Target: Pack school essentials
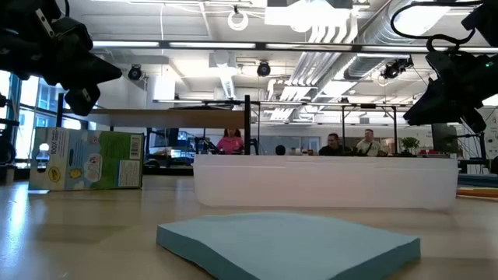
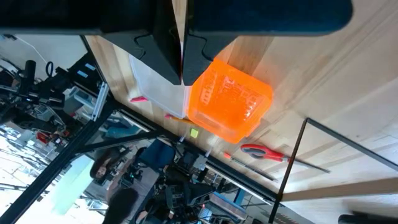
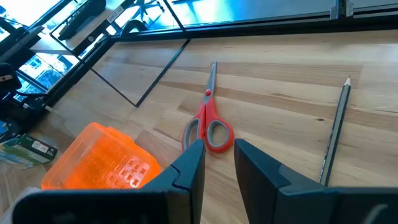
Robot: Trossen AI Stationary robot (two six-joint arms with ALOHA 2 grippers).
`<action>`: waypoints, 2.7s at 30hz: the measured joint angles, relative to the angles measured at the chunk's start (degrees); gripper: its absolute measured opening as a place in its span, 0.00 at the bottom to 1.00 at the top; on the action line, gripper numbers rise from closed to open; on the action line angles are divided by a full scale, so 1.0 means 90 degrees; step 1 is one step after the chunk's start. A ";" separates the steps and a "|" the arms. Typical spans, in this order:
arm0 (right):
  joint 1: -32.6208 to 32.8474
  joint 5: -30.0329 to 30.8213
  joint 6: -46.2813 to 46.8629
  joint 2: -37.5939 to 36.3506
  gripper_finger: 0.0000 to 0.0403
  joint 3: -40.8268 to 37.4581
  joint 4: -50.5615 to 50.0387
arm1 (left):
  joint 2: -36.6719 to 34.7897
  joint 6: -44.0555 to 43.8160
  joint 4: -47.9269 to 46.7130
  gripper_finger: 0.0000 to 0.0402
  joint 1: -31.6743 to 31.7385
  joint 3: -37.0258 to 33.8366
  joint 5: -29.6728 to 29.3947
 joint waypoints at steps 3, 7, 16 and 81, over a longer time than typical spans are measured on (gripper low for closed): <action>0.0000 0.0000 -0.0002 0.0001 0.19 0.0001 0.0000 | 0.0001 0.0002 0.0000 0.01 -0.0001 0.0000 -0.0001; 0.0001 0.0000 -0.0002 0.0001 0.19 0.0002 0.0000 | 0.0001 0.0002 0.0000 0.01 0.0000 0.0000 0.0000; 0.0000 0.0002 -0.0002 0.0001 0.19 0.0002 0.0000 | -0.0001 0.0002 0.0000 0.01 -0.0001 0.0000 0.0000; 0.0000 0.0002 -0.0001 0.0001 0.19 0.0001 0.0000 | 0.0001 -0.0304 0.1790 0.01 -0.0002 -0.0002 -0.0170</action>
